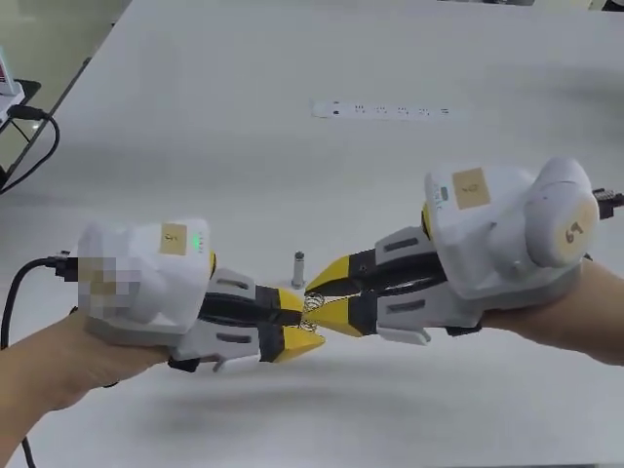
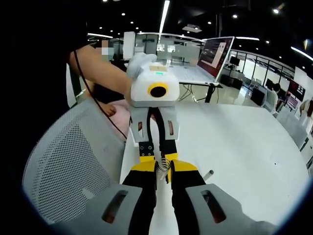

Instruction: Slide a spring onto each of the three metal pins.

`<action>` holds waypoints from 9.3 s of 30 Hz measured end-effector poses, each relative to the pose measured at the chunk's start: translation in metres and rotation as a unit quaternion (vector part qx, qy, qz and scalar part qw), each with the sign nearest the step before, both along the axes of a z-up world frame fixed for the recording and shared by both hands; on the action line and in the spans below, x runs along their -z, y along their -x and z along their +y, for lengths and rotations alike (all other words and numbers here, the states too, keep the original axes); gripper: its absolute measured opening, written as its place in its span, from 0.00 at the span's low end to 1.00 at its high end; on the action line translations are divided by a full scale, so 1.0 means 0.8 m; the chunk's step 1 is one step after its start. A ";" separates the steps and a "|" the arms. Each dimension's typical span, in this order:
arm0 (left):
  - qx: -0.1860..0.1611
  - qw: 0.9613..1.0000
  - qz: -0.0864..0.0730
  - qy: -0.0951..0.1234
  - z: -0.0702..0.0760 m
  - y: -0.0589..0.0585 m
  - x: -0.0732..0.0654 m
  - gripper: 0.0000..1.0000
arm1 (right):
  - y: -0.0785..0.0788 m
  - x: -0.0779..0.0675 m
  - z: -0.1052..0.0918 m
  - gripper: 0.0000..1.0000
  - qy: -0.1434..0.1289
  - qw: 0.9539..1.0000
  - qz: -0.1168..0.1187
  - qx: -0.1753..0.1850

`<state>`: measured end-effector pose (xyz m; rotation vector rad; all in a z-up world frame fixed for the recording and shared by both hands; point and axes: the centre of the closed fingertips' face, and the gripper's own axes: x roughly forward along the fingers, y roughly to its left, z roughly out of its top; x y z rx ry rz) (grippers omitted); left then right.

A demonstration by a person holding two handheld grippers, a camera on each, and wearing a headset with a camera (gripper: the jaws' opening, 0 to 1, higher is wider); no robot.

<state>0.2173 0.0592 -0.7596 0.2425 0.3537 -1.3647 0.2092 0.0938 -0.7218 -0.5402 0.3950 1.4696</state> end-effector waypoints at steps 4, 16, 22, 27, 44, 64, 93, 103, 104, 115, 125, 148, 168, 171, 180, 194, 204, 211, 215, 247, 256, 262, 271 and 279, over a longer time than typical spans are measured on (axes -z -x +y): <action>0.000 1.000 -0.001 -0.002 0.001 0.000 0.002 0.01 | 0.000 0.001 0.002 0.08 0.000 1.000 -0.002 -0.003; -0.005 1.000 -0.002 0.003 0.001 -0.002 0.000 0.01 | -0.002 0.000 0.005 0.07 -0.010 1.000 -0.008 0.001; -0.008 1.000 0.002 0.005 0.005 -0.001 0.001 0.01 | 0.000 0.001 0.005 0.07 -0.015 1.000 -0.007 -0.002; -0.020 1.000 0.013 0.018 0.007 -0.002 -0.003 0.01 | -0.003 -0.003 0.006 0.07 -0.025 1.000 -0.006 0.004; -0.035 0.999 0.020 0.031 0.005 -0.003 -0.007 0.02 | -0.005 -0.005 0.004 0.06 -0.019 1.000 -0.008 0.003; -0.058 0.997 0.032 0.030 0.010 -0.008 -0.003 0.16 | -0.010 -0.005 0.007 0.06 -0.005 1.000 -0.021 0.000; -0.147 0.988 0.045 0.024 0.051 -0.024 0.016 0.64 | -0.019 0.001 -0.001 0.07 0.003 0.999 -0.032 0.016; -0.188 0.980 0.053 0.030 0.070 -0.037 0.017 0.89 | -0.021 0.003 -0.005 0.07 0.004 0.999 -0.033 0.024; -0.194 0.979 0.053 0.029 0.072 -0.038 0.018 0.91 | -0.021 0.004 -0.005 0.07 0.004 0.999 -0.033 0.024; -0.206 0.976 0.056 0.030 0.078 -0.039 0.018 0.98 | -0.025 0.007 -0.009 0.07 0.006 0.999 -0.035 0.033; -0.211 0.975 0.058 0.036 0.080 -0.039 0.015 0.98 | -0.030 0.007 -0.008 0.07 0.007 0.999 -0.038 0.033; -0.216 0.974 0.064 0.035 0.088 -0.040 0.019 0.98 | -0.066 0.012 0.003 0.07 0.009 0.998 -0.044 0.038; -0.220 0.973 0.063 0.036 0.089 -0.042 0.020 0.98 | -0.112 0.011 0.010 0.07 -0.005 0.996 -0.058 0.071; -0.219 0.973 0.061 0.037 0.089 -0.042 0.019 0.98 | -0.117 0.011 0.010 0.07 -0.005 0.995 -0.061 0.075; -0.223 0.972 0.060 0.040 0.090 -0.040 0.015 0.98 | -0.133 0.017 0.010 0.07 -0.004 0.994 -0.049 0.098; -0.229 0.970 0.069 0.039 0.097 -0.038 0.021 0.97 | -0.137 0.027 0.011 0.07 -0.005 0.994 -0.029 0.108; -0.227 0.971 0.069 0.040 0.096 -0.039 0.021 0.98 | -0.140 0.029 0.013 0.07 -0.005 0.994 -0.024 0.111; -0.227 0.971 0.068 0.040 0.096 -0.040 0.021 0.97 | -0.140 0.034 0.014 0.07 -0.002 0.994 -0.021 0.110; -0.227 0.971 0.070 0.039 0.097 -0.040 0.023 0.97 | -0.140 0.038 0.012 0.07 0.002 0.994 -0.020 0.111; -0.226 0.970 0.075 0.039 0.097 -0.039 0.027 0.96 | -0.137 0.044 0.015 0.07 0.003 0.994 -0.011 0.108; -0.227 0.970 0.076 0.039 0.098 -0.039 0.027 0.96 | -0.141 0.047 0.014 0.07 0.006 0.994 -0.009 0.109; -0.227 0.970 0.076 0.039 0.098 -0.038 0.027 0.96 | -0.140 0.060 0.013 0.07 0.015 0.994 -0.009 0.107; -0.230 0.969 0.077 0.037 0.103 -0.040 0.028 0.95 | -0.139 0.080 0.013 0.07 0.028 0.994 0.003 0.107; -0.227 0.970 0.080 0.035 0.101 -0.040 0.031 0.95 | -0.141 0.095 0.016 0.07 0.041 0.994 0.007 0.101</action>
